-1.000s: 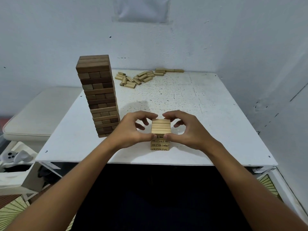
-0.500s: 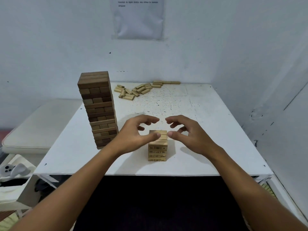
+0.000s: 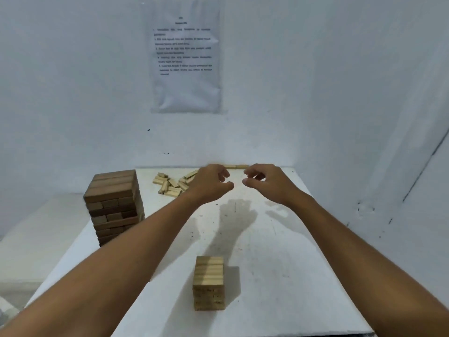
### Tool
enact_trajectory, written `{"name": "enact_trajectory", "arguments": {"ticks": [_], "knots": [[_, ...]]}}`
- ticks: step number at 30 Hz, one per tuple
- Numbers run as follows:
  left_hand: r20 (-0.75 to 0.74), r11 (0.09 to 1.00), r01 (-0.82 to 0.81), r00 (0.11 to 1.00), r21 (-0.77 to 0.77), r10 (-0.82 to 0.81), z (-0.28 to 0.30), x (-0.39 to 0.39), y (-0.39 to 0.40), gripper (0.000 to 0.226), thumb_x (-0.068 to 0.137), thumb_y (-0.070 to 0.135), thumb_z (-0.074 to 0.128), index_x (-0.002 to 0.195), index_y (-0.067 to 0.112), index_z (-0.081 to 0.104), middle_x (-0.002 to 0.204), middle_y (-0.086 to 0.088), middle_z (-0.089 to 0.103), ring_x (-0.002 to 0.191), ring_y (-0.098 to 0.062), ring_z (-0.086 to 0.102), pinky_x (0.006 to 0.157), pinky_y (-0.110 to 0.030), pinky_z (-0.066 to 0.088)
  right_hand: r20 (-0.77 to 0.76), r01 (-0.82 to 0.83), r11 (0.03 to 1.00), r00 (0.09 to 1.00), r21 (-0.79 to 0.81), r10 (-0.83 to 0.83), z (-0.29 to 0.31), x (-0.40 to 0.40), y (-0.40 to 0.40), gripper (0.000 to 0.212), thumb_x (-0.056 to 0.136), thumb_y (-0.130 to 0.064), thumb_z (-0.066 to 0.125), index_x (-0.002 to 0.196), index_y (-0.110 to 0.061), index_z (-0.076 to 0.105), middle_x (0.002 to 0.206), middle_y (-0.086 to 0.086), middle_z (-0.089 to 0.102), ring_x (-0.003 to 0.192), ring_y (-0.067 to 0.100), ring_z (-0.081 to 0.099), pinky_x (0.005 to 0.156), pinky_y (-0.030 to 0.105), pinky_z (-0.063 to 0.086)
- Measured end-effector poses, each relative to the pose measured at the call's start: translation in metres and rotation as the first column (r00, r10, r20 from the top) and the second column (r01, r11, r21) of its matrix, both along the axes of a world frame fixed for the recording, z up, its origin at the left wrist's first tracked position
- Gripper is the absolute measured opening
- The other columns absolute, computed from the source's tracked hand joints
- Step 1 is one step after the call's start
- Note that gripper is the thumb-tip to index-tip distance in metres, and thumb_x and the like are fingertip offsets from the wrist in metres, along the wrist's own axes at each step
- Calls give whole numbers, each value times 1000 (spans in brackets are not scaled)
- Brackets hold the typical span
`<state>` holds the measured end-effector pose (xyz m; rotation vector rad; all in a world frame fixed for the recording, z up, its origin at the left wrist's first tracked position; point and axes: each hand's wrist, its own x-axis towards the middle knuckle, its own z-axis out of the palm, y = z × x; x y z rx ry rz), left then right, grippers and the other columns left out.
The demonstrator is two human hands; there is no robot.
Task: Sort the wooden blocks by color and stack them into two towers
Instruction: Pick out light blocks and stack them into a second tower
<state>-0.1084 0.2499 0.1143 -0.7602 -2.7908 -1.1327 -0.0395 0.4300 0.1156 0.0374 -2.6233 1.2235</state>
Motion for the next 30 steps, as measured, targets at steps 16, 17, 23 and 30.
{"name": "enact_trajectory", "arguments": {"ticks": [16,17,23,30], "knots": [[-219,901,-175,971,-397,92,-78,-208,69,37,90,30,58,124,17,62,125,-3,61,116,-26,52,95,-46,44,-45,19,826,999,564,8,-126,-230,63,40,94,-20,49,132,-13,55,137,8,48,125,28,42,99,41,37],[-219,891,-172,972,-419,85,-81,-211,70,33,91,29,56,119,16,63,121,-3,62,113,-27,54,93,-45,44,-81,41,789,997,613,11,-131,-235,61,38,93,-21,48,128,-13,59,132,9,51,122,30,45,94,43,37],[-191,897,-170,977,-409,98,-97,-222,69,26,89,32,60,103,12,68,102,-8,61,103,-29,54,87,-44,46,-173,160,664,984,731,-47,-137,-256,51,24,82,-23,57,96,-8,69,99,13,63,91,33,56,74,44,42],[-57,922,-202,979,-331,194,-91,-224,69,30,81,38,73,104,21,66,103,0,57,102,-20,54,96,-46,44,-140,127,708,989,695,-39,-129,-256,54,28,98,-23,46,119,-11,61,122,9,56,117,30,46,91,41,35]]}}
